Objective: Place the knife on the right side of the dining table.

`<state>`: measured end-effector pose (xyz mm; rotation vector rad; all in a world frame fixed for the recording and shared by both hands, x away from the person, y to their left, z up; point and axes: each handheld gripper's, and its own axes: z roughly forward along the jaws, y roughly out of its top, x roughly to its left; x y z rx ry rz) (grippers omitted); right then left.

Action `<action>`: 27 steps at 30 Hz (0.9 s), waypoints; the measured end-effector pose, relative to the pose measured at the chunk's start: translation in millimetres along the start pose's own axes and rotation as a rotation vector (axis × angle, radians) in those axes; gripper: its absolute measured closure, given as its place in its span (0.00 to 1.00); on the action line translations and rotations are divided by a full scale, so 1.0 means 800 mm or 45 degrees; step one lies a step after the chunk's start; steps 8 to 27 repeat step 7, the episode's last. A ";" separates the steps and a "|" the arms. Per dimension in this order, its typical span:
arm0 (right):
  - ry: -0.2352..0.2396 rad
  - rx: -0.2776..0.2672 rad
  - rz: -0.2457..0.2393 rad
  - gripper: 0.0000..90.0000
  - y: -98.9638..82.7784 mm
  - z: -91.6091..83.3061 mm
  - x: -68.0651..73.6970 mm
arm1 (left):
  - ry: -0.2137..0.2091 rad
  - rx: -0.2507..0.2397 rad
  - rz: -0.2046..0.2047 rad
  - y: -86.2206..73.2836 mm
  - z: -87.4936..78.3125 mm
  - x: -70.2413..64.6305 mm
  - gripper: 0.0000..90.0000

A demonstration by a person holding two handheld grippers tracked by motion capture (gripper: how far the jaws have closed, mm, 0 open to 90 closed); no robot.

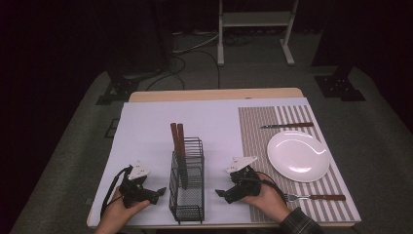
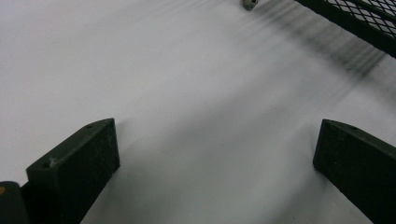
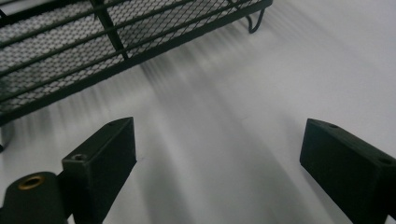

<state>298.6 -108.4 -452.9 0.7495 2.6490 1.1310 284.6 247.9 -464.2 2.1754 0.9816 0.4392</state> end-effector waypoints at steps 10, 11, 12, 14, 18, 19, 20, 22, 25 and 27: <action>-0.011 0.032 -0.045 0.09 -0.004 0.013 0.009 | 0.002 0.003 0.000 0.000 0.000 0.000 0.00; -0.011 0.032 -0.045 0.09 -0.004 0.013 0.009 | 0.002 0.003 0.000 0.000 0.000 0.000 0.00; -0.011 0.032 -0.045 0.09 -0.004 0.013 0.009 | 0.002 0.003 0.000 0.000 0.000 0.000 0.00; -0.011 0.032 -0.045 0.09 -0.004 0.013 0.009 | 0.002 0.003 0.000 0.000 0.000 0.000 0.00; -0.011 0.032 -0.045 0.09 -0.004 0.013 0.009 | 0.002 0.003 0.000 0.000 0.000 0.000 0.00; -0.011 0.032 -0.045 0.09 -0.004 0.013 0.009 | 0.002 0.003 0.000 0.000 0.000 0.000 0.00; -0.011 0.032 -0.045 0.09 -0.004 0.013 0.009 | 0.002 0.003 0.000 0.000 0.000 0.000 0.00; -0.011 0.032 -0.045 0.09 -0.004 0.013 0.009 | 0.002 0.003 0.000 0.000 0.000 0.000 0.00; -0.011 0.032 -0.045 0.09 -0.004 0.013 0.009 | 0.002 0.003 0.000 0.000 0.000 0.000 0.00; -0.011 0.032 -0.045 0.09 -0.004 0.013 0.009 | 0.002 0.003 0.000 0.000 0.000 0.000 0.00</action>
